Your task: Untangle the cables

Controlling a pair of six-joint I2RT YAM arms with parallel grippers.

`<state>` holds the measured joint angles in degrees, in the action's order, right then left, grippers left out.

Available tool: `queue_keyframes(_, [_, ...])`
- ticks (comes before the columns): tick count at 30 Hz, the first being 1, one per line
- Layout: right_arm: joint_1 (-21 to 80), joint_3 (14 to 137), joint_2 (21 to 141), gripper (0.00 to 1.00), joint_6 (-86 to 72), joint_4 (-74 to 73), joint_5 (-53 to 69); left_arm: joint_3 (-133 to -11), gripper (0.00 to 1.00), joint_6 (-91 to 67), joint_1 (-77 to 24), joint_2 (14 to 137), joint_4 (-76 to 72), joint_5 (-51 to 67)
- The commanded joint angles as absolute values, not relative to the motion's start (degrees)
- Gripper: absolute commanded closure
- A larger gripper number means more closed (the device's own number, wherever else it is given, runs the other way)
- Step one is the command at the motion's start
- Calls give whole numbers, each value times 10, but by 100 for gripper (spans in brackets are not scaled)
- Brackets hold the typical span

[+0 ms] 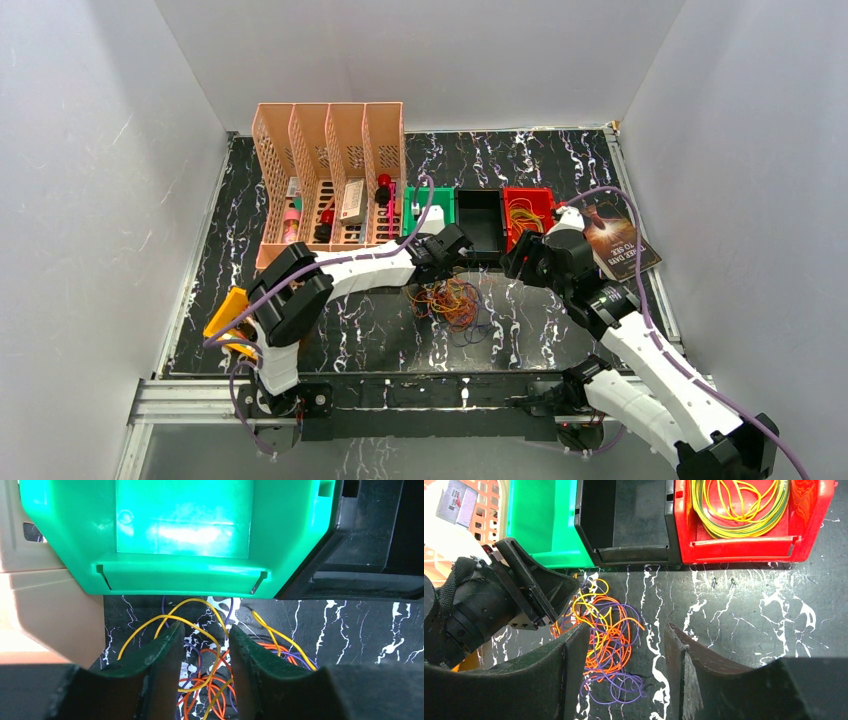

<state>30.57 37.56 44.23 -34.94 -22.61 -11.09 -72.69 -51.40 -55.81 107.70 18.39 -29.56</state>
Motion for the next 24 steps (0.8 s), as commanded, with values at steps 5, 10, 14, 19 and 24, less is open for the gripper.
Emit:
queue_keyframes(5, [308, 371, 435, 36, -344, -212, -120, -729, 77, -516, -553, 1078, 192, -316])
queue_keyframes(10, [308, 372, 435, 36, -341, -212, -121, -728, 89, -514, -553, 1077, 191, -315])
queue_keyframes(14, [308, 370, 434, 36, -343, -212, -121, -724, 100, -510, -553, 1066, 192, -318])
queue_keyframes(19, [308, 371, 434, 36, -344, -211, -120, -699, 100, -491, -554, 1021, 169, -320])
queue_keyframes(24, [308, 375, 433, 35, -337, -206, -122, -659, 100, -429, -554, 946, 116, -268])
